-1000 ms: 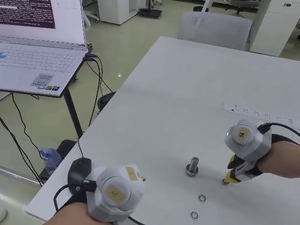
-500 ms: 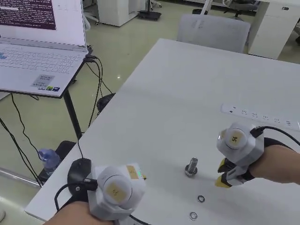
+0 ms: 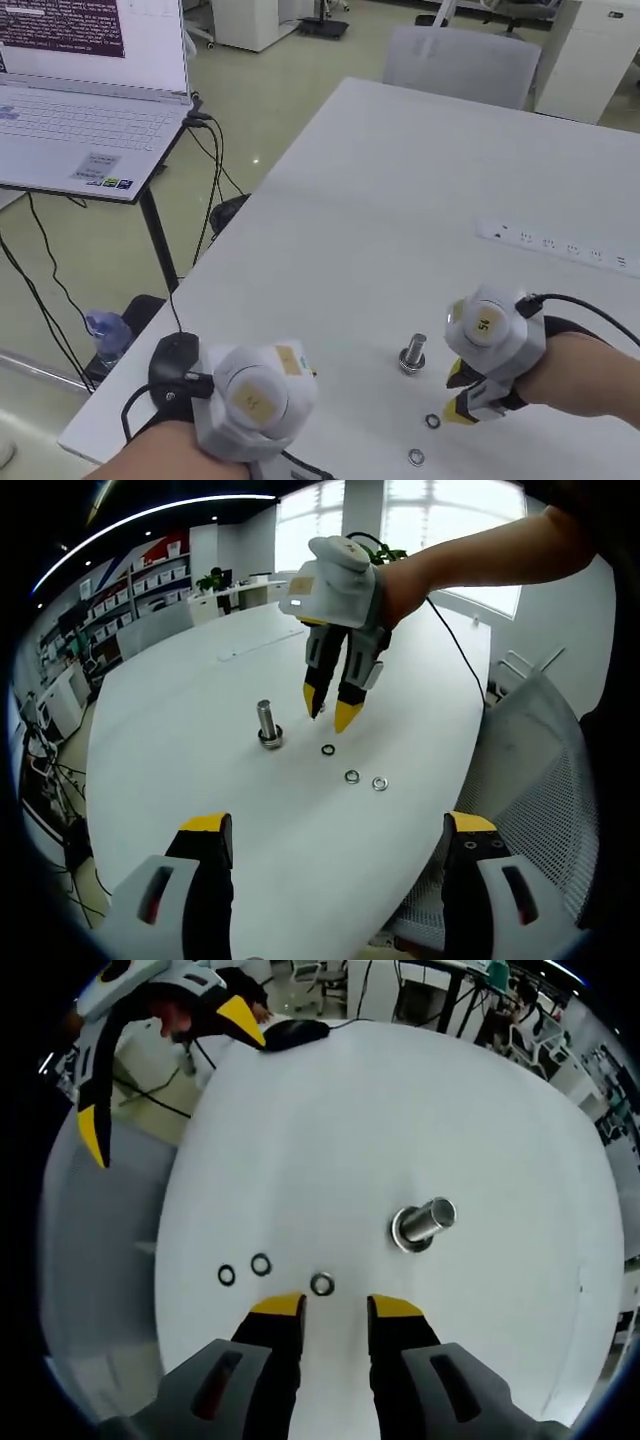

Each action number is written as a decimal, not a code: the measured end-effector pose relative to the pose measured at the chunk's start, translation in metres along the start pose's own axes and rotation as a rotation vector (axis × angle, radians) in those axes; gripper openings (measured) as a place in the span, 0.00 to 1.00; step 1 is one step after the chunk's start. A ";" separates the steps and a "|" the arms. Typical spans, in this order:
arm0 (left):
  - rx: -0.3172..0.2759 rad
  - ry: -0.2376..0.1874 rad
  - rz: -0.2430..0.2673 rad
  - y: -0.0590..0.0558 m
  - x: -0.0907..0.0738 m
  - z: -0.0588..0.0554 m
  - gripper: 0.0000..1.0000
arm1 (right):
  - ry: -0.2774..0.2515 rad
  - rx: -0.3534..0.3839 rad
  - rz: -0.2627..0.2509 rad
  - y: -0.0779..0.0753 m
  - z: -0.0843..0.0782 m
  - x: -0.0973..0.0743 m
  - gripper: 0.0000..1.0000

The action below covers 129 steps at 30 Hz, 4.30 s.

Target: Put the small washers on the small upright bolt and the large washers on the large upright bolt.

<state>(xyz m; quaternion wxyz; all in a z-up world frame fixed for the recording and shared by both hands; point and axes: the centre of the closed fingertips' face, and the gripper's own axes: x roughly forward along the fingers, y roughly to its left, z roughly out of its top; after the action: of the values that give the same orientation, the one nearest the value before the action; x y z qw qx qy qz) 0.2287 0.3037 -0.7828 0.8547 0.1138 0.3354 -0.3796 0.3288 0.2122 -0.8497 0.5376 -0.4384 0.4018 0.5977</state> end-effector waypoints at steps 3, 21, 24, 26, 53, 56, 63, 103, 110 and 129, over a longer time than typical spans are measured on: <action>-0.003 -0.014 0.003 0.001 0.000 0.002 0.87 | 0.003 -0.007 0.006 0.003 0.000 0.005 0.26; 0.001 0.010 -0.013 0.000 0.002 -0.004 0.85 | 0.009 -0.002 0.000 0.004 -0.004 0.027 0.26; 0.000 0.011 -0.013 0.000 0.002 -0.004 0.85 | 0.015 -0.004 -0.006 0.005 -0.005 0.030 0.26; -0.001 0.011 -0.013 0.000 0.001 -0.005 0.85 | 0.010 -0.002 -0.007 0.005 -0.005 0.031 0.25; -0.010 0.010 -0.013 -0.002 0.001 -0.008 0.80 | 0.040 0.045 -0.035 0.006 -0.004 0.031 0.13; -0.010 0.010 -0.014 -0.003 0.000 -0.008 0.80 | 0.029 0.043 -0.034 0.007 -0.005 0.030 0.13; -0.008 0.014 -0.014 -0.002 0.001 -0.007 0.80 | 0.025 0.063 -0.026 0.007 -0.005 0.029 0.13; 0.025 0.022 -0.011 -0.002 0.011 -0.003 0.85 | 0.000 0.230 -0.125 -0.031 -0.062 -0.050 0.13; 0.016 0.025 -0.012 -0.002 0.010 -0.005 0.85 | -0.016 0.232 -0.145 -0.048 -0.050 -0.058 0.13; -0.013 -0.009 -0.028 -0.004 0.009 -0.002 0.94 | 0.000 0.210 -0.148 -0.059 -0.042 -0.050 0.13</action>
<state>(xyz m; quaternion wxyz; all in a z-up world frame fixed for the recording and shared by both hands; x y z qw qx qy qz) 0.2293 0.2967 -0.7902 0.8514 0.1015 0.3357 -0.3900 0.3933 0.1637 -0.8145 0.6232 -0.4083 0.4288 0.5109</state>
